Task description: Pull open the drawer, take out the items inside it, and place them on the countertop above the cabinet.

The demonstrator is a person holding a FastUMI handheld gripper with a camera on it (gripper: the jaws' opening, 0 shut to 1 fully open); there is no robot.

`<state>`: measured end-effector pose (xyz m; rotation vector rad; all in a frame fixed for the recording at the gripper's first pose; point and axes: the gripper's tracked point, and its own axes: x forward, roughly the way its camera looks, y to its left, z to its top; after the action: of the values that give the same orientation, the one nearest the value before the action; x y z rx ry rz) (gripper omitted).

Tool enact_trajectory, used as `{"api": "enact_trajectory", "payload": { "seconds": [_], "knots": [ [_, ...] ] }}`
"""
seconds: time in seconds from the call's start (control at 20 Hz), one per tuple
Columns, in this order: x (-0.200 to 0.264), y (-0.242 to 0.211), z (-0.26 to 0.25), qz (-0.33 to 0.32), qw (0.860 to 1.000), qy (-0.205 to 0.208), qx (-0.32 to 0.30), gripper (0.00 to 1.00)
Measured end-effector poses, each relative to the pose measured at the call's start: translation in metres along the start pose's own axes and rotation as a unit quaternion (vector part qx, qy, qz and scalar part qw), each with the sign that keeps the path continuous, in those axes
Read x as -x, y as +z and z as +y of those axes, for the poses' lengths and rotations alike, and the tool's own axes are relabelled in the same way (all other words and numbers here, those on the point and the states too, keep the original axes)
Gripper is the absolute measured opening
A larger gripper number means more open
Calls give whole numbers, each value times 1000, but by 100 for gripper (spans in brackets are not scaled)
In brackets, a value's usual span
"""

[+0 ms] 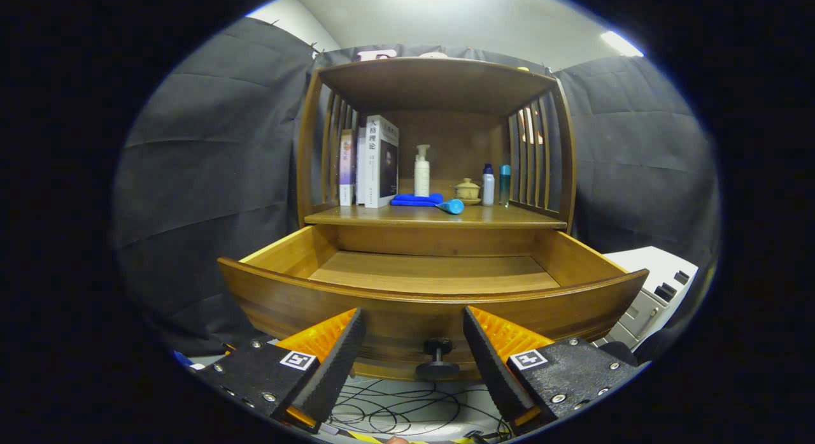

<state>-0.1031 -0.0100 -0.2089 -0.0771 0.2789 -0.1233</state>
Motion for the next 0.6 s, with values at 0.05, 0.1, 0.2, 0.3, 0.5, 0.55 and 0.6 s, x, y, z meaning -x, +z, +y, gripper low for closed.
{"api": "enact_trajectory", "payload": {
  "seconds": [0.05,0.1,0.2,0.3,0.5,0.55,0.6],
  "knots": [
    [0,-2,-3,0,1000,-5,-13,95],
    [-2,-4,-2,2,1000,-1,-28,95],
    [-3,-6,-4,-1,999,-3,-45,94],
    [-4,-5,-3,-7,999,-5,-41,94],
    [-5,-6,-9,-14,999,-20,-21,94],
    [-5,-5,-8,-16,999,-20,-22,94],
    [-6,-5,-8,-17,999,-19,-22,94]
  ]
}}
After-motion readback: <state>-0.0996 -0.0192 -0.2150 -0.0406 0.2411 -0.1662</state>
